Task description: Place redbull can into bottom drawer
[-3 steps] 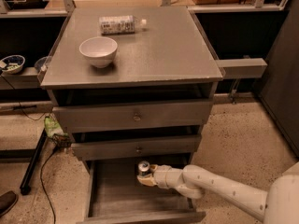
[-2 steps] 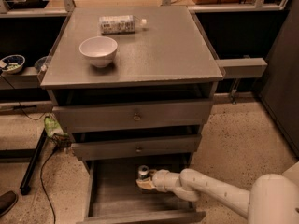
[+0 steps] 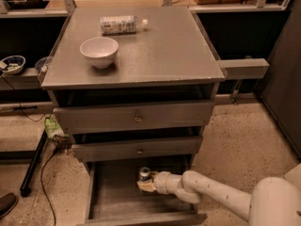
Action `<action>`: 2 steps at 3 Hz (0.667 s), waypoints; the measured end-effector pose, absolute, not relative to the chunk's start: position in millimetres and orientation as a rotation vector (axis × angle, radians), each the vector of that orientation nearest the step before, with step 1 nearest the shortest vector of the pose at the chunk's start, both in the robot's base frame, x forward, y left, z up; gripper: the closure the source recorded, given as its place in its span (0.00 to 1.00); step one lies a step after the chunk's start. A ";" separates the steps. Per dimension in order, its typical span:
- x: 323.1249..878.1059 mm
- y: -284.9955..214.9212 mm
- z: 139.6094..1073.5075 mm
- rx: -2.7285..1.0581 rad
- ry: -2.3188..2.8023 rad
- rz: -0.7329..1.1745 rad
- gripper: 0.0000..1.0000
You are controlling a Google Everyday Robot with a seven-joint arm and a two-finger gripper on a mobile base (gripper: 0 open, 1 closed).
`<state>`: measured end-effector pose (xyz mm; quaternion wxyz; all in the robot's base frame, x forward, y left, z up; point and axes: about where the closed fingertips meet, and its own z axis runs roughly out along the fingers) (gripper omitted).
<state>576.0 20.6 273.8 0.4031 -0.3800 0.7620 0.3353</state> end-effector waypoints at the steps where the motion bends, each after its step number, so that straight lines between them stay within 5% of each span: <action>1: 571.4 16.1 268.4 -0.898 1.914 0.940 1.00; 2: 570.6 16.0 267.6 -0.894 1.913 0.944 1.00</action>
Offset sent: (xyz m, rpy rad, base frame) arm -0.0041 -0.0042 -0.0049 0.0700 0.0379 -0.0037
